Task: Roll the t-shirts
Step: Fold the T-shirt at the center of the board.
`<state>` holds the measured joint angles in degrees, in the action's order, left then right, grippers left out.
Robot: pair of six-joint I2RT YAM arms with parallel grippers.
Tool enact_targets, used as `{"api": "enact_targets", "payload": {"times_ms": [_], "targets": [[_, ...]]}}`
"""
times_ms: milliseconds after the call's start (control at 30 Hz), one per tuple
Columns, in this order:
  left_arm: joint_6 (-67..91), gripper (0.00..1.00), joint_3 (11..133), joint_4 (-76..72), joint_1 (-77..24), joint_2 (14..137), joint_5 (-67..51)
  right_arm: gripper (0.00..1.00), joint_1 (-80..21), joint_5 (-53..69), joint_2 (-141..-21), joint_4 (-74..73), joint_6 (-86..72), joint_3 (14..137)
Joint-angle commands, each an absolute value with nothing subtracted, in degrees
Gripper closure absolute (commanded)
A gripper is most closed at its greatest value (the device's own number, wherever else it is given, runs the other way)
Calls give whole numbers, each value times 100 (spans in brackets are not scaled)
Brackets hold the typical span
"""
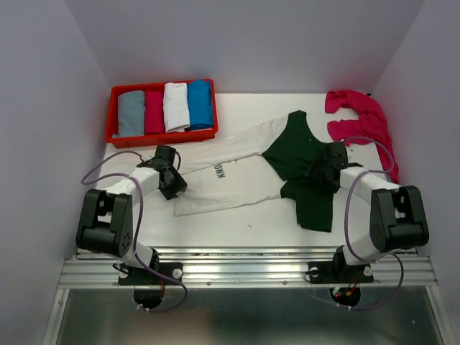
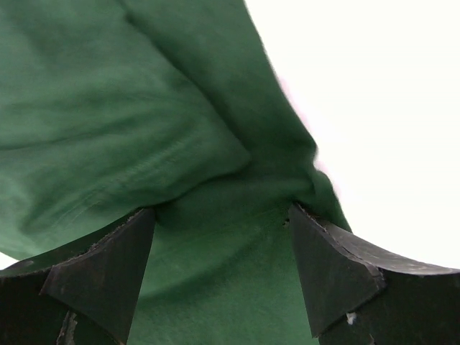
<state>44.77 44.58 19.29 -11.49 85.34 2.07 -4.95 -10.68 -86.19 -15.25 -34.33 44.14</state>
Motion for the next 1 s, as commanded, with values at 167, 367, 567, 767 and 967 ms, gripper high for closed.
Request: {"api": "enact_targets", "payload": {"times_ms": [167, 367, 567, 767, 967], "targets": [[4175, 50, 4491, 2180, -853, 8816, 958, 18, -475, -1679, -8350, -2302, -3296, 4395], [3921, 51, 4561, 2241, -624, 8535, 888, 19, -475, -705, -7464, -2417, -3130, 4368], [3814, 52, 4843, 2750, -808, 7614, 597, 19, -475, 289, -6356, -2759, -3217, 4202], [4429, 51, 4589, 3559, -923, 6857, 782, 18, -475, 589, -5836, -2953, -3375, 3911], [5132, 52, 3973, 3577, -940, 6671, 721, 16, -475, 571, -5932, -3050, -3278, 4139]]}}
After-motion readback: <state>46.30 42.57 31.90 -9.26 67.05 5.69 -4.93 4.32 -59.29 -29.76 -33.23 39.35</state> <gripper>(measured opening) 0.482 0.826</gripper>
